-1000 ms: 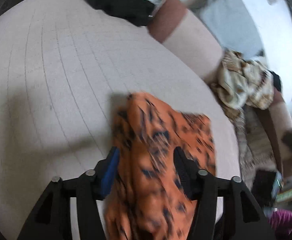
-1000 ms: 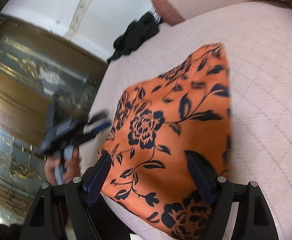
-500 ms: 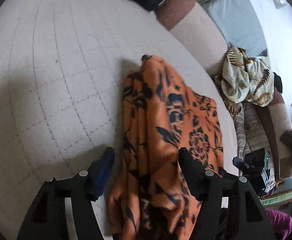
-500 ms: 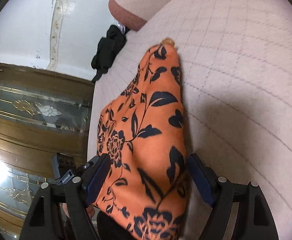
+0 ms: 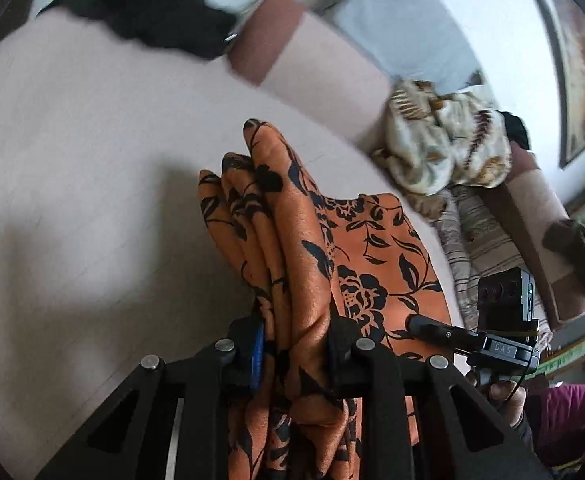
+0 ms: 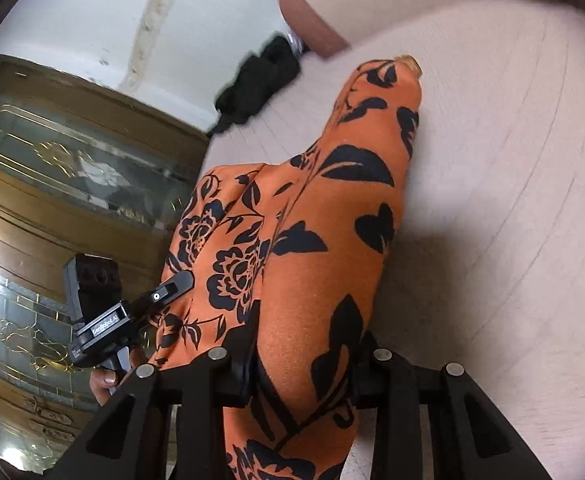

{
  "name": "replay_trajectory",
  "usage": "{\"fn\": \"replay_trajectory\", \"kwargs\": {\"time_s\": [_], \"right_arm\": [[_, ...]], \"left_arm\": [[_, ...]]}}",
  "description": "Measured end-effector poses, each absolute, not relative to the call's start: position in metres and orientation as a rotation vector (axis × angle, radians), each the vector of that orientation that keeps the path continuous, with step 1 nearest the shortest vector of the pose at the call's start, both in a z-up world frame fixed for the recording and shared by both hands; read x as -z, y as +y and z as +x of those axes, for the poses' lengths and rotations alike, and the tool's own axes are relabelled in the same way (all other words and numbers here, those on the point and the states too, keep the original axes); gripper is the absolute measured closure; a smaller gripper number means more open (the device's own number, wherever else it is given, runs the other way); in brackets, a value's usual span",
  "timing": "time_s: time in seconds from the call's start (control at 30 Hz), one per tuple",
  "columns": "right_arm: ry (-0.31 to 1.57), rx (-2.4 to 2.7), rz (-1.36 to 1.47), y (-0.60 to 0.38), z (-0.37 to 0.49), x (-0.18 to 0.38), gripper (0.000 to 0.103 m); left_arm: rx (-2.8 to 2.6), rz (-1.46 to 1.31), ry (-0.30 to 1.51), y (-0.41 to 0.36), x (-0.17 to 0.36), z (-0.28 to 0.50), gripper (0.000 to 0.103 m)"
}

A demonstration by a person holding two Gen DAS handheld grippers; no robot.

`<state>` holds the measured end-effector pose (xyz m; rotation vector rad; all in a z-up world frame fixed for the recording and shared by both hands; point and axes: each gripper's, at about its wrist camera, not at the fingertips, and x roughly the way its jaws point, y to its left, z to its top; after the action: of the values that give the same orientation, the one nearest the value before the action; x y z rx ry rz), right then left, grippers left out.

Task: Fold small clothes

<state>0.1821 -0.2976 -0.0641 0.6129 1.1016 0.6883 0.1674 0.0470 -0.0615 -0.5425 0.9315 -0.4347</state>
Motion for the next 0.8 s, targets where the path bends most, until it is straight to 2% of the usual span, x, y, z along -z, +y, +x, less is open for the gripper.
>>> {"fn": "replay_trajectory", "kwargs": {"time_s": [0.13,0.3,0.8], "right_arm": [[1.027,-0.673,0.596,-0.332,0.190,0.029,0.068],[0.996,-0.641,0.564,-0.368,0.204,0.006,0.068],[0.990,-0.584,0.573,-0.408,0.215,0.014,0.068]], "left_arm": [[0.481,-0.514,0.877,0.022,0.033,0.180,0.078],[0.493,-0.468,0.861,-0.008,0.023,0.194,0.078],[0.433,-0.404,0.899,-0.050,0.035,0.213,0.078]]}}
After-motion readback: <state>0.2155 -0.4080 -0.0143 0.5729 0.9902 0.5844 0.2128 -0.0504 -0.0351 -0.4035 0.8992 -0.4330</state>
